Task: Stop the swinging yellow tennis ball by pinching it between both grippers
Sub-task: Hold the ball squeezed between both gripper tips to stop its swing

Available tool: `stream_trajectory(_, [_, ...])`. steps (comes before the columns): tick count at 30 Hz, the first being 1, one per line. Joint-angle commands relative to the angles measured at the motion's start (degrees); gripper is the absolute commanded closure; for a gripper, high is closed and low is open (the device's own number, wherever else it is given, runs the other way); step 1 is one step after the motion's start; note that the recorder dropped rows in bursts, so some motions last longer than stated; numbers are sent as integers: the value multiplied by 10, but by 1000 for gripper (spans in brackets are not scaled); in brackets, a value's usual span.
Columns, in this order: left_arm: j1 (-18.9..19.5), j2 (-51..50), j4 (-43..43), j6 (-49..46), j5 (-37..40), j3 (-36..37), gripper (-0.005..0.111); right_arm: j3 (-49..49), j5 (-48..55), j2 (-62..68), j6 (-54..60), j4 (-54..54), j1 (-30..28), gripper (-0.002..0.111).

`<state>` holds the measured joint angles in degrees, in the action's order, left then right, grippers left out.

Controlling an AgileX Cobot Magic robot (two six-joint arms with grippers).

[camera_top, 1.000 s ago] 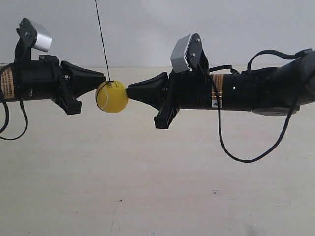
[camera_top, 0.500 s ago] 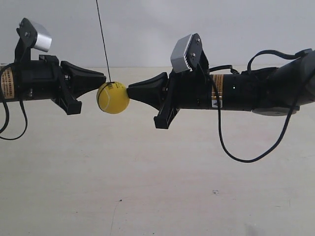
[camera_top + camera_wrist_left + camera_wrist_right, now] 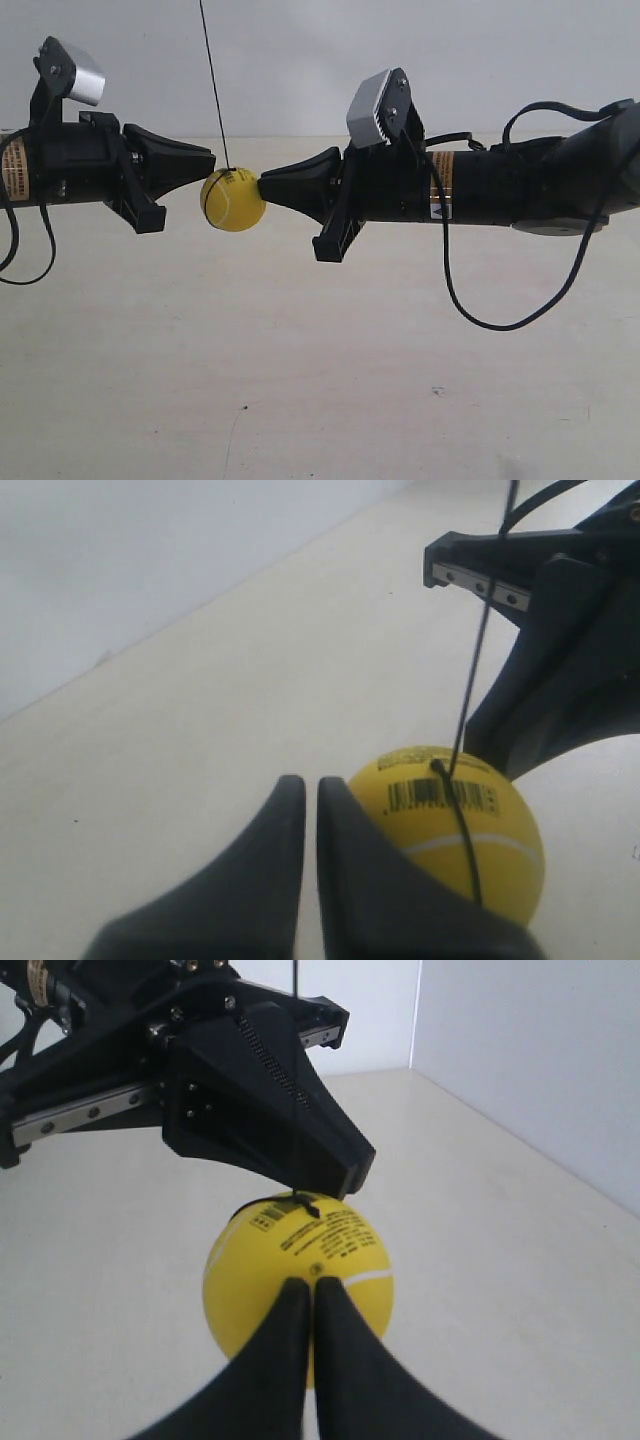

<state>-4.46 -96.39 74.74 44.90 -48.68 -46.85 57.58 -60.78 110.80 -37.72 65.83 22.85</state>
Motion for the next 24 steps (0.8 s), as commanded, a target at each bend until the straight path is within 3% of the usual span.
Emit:
stream_trajectory(1, [-2,-1,-4,5,-8,-3,102,4,-2,0,3,1,2,108])
stream_trajectory(24, [-2,-1,31,5,32,-3,102,4,-2,0,3,1,2,108])
